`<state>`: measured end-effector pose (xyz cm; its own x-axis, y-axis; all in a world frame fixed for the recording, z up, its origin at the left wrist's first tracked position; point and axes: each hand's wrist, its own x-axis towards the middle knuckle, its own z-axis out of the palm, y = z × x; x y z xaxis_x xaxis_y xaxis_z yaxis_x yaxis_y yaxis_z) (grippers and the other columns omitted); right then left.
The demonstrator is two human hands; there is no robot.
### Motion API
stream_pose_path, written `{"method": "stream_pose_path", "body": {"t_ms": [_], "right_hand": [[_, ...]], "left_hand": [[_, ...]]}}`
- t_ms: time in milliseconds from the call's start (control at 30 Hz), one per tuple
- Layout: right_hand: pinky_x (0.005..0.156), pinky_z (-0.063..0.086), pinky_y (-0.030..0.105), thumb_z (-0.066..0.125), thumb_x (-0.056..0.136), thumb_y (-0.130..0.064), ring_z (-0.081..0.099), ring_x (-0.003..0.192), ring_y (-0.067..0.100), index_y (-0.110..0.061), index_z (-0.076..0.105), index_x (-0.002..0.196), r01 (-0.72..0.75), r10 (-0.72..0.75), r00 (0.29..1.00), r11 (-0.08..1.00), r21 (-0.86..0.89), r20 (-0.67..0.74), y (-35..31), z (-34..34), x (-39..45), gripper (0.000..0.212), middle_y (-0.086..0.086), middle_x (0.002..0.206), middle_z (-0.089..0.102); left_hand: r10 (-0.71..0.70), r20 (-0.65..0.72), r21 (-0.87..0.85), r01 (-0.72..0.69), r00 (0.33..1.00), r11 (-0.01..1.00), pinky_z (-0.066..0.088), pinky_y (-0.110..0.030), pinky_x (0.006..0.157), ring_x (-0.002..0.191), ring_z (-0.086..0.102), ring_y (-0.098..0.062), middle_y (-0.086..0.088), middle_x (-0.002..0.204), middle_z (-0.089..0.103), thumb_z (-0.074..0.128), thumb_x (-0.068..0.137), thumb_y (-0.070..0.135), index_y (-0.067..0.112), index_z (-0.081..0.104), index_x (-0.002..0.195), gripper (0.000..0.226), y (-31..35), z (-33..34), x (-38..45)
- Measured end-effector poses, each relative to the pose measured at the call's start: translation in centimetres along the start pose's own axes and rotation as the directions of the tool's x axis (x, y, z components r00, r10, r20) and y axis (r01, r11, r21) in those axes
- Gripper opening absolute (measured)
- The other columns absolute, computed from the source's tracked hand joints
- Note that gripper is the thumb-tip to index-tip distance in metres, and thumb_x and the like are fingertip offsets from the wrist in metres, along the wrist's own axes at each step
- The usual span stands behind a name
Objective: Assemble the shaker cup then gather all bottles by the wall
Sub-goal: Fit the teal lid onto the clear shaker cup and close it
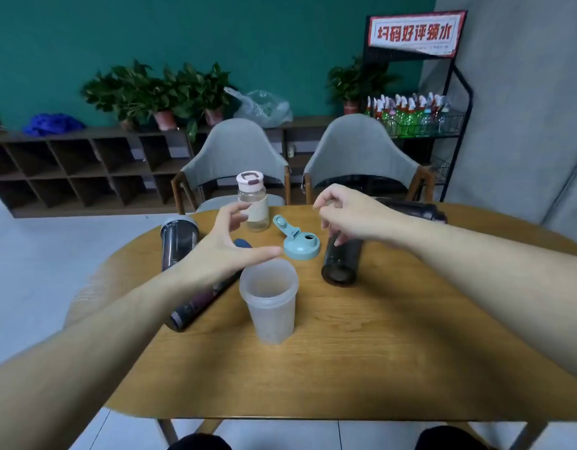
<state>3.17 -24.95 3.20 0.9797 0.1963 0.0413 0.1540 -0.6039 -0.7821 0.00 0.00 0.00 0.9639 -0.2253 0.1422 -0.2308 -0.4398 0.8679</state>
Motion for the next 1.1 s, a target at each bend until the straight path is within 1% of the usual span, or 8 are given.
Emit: {"method": "stream_pose_path", "body": {"t_ms": [100,267,433,633,700,767,900,1100], "right_hand": [[0.085,0.061,0.047,0.05,0.091,-0.023,0.07,0.085,0.019,-0.027,0.055,0.109,-0.034,0.034,0.999,0.997,-0.064,-0.003,1.3,0.7,0.9,0.019,0.003,0.092,0.069],[0.083,0.062,0.039,0.052,0.093,-0.019,0.071,0.099,0.025,-0.022,0.055,0.119,-0.083,0.082,0.996,0.995,-0.051,-0.024,2.8,1.5,2.8,0.027,0.003,0.092,0.069],[0.089,0.059,0.043,0.053,0.093,-0.019,0.072,0.095,0.027,-0.019,0.057,0.123,-0.107,0.104,0.994,0.991,-0.081,-0.042,4.4,2.7,5.5,0.03,0.004,0.094,0.071],[0.076,0.049,0.027,0.062,0.092,-0.026,0.062,0.083,0.011,-0.022,0.058,0.128,-0.019,0.031,0.999,0.967,-0.253,0.044,5.4,4.0,8.7,0.036,-0.004,0.101,0.067],[0.082,0.048,0.03,0.066,0.091,-0.032,0.062,0.097,0.015,-0.021,0.057,0.135,0.022,0.005,0.997,0.94,-0.34,0.078,5.5,4.7,10.1,0.046,-0.001,0.114,0.066],[0.091,0.045,0.032,0.07,0.088,-0.041,0.058,0.115,0.021,-0.02,0.051,0.143,0.04,0.012,0.994,0.893,-0.449,0.111,5.5,5.4,11.8,0.062,0.005,0.132,0.06],[0.1,0.044,0.038,0.071,0.082,-0.058,0.051,0.13,0.03,-0.018,0.032,0.155,-0.035,0.147,0.977,0.821,-0.57,0.151,5.8,7.3,14.6,0.092,0.012,0.151,0.046],[0.093,0.051,0.043,0.07,0.079,-0.061,0.058,0.112,0.033,-0.021,0.018,0.158,-0.186,0.375,0.911,0.743,-0.643,0.17,7.2,9.7,17.6,0.102,0.012,0.136,0.056]], "left_hand": [[-0.077,-0.03,-0.028,0.076,0.997,0.997,0.037,-0.022,0.104,0.142,0.034,-0.006,0.008,0.149,0.04,0.089,0.043,0.062,0.049,0.026,0.143,0.119,-3.1,1.1,-1.6],[-0.109,0.056,-0.143,0.116,0.992,0.983,0.038,-0.033,0.115,0.125,0.051,0.005,0.016,0.136,0.049,0.094,0.042,0.045,0.036,0.019,0.15,0.132,-6.5,3.5,-2.4],[-0.024,0.094,-0.125,0.036,0.995,0.992,0.039,-0.009,0.099,0.123,0.05,0.012,0.021,0.134,0.05,0.093,0.046,0.038,0.027,0.025,0.147,0.122,-8.1,4.5,-1.1],[0.069,-0.002,-0.114,-0.069,0.998,0.991,0.045,-0.025,0.106,0.13,0.053,-0.006,0.007,0.139,0.054,0.095,0.062,0.027,0.02,0.048,0.141,0.092,-8.9,4.6,1.4],[0.084,-0.027,-0.122,-0.086,0.996,0.989,0.046,-0.033,0.107,0.131,0.055,-0.014,-0.001,0.14,0.055,0.095,0.064,0.028,0.024,0.051,0.141,0.089,-9.1,4.3,2.4],[0.075,-0.077,-0.13,-0.085,0.994,0.988,0.047,-0.026,0.103,0.127,0.056,-0.008,0.001,0.138,0.056,0.094,0.062,0.03,0.035,0.052,0.133,0.083,-9.0,4.1,3.1],[0.043,-0.119,-0.145,-0.06,0.992,0.988,0.045,-0.015,0.096,0.12,0.057,0.002,0.01,0.132,0.056,0.094,0.064,0.019,0.033,0.049,0.13,0.081,-8.9,3.7,4.0],[0.018,-0.097,-0.165,-0.033,0.995,0.986,0.045,-0.011,0.092,0.12,0.055,0.005,0.011,0.134,0.054,0.092,0.06,0.033,0.032,0.045,0.134,0.087,-9.3,3.1,4.9]]}}
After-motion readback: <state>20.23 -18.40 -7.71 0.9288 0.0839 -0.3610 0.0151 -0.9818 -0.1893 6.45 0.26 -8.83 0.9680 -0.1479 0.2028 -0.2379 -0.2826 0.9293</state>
